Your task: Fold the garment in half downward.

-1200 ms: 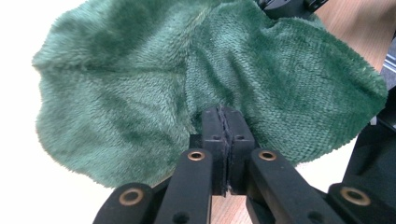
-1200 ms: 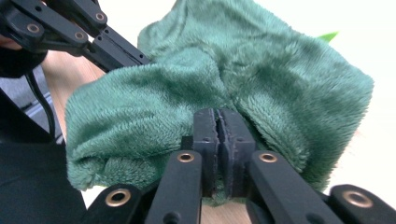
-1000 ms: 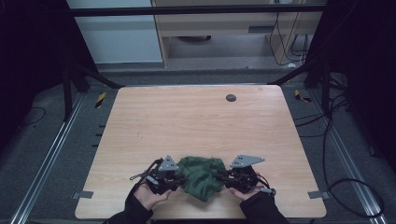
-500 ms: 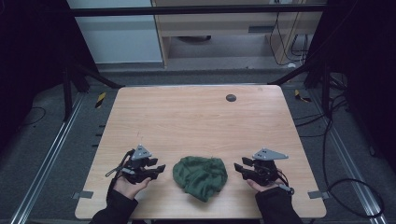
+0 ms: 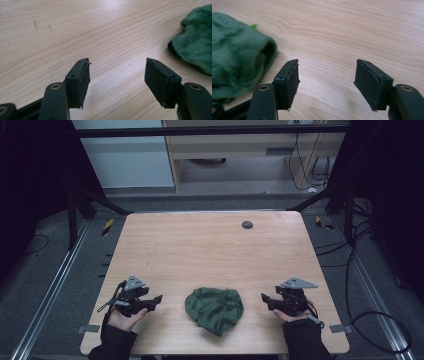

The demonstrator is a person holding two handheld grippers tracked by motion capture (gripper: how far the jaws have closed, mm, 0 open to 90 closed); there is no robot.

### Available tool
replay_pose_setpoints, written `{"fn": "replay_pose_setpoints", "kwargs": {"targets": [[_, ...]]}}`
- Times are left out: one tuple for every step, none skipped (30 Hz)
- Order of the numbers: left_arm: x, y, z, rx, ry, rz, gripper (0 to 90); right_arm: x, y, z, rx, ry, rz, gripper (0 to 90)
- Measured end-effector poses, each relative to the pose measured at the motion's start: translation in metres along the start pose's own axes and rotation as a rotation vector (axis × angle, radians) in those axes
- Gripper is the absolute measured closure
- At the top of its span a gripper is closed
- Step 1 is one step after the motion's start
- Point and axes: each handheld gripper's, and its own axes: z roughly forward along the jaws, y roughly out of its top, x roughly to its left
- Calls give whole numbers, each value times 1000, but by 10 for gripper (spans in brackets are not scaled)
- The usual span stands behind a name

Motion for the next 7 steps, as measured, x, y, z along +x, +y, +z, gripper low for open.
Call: {"fn": "replay_pose_setpoints", "kwargs": {"targets": [[2, -1, 0, -4, 7, -4, 359, -1, 0, 0, 3, -5, 0, 337], [3, -2, 0, -4, 11, -2, 352, -4, -1, 1, 6, -10, 6, 326], [4, -3, 0, -1, 14, -2, 345, -5, -2, 1, 8, -16, 9, 320], [6, -4, 0, -1, 19, -4, 339, -7, -2, 0, 11, -20, 14, 311], [7, -5, -1, -1, 23, -3, 333, -9, -2, 0, 11, -27, 16, 303], [8, -5, -1, -1, 26, -7, 328, -10, -2, 0, 12, -32, 18, 297], [10, -6, -1, 0, 33, -3, 321, -11, -3, -1, 13, -35, 21, 290]]}}
